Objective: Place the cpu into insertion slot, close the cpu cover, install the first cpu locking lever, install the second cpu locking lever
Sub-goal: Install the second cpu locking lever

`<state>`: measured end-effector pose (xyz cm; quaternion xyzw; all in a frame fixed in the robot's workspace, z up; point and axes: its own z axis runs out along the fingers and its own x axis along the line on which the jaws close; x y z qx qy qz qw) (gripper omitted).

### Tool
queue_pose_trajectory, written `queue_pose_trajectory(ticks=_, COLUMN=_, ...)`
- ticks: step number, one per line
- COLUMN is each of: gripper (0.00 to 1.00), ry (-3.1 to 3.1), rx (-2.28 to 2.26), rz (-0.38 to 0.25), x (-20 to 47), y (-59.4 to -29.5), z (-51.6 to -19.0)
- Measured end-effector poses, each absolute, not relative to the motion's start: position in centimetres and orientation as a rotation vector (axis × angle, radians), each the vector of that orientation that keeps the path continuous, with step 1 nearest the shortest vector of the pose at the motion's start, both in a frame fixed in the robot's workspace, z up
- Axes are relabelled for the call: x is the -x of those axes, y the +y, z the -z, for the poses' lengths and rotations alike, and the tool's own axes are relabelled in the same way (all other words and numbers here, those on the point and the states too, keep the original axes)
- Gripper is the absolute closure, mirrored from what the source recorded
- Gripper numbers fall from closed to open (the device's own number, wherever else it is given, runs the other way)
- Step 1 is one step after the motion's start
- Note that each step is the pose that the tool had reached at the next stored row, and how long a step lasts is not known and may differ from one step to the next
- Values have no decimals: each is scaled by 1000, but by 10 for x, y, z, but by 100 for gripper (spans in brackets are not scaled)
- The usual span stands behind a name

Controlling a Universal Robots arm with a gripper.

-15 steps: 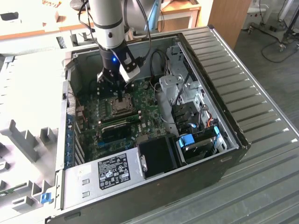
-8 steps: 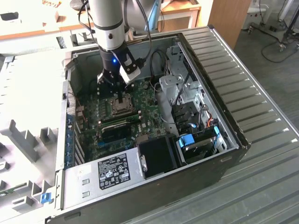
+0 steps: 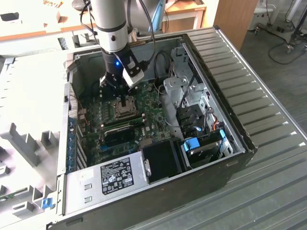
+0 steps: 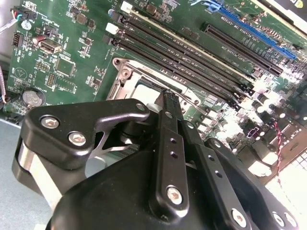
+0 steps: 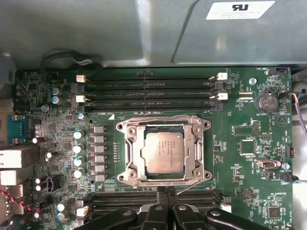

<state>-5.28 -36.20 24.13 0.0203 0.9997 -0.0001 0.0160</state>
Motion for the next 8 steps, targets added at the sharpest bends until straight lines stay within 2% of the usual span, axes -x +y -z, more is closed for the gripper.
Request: queue_pose_trajectory(ticks=8, gripper=89, ry=3103, rx=-63, rz=0, x=58, y=-362, z=-238)
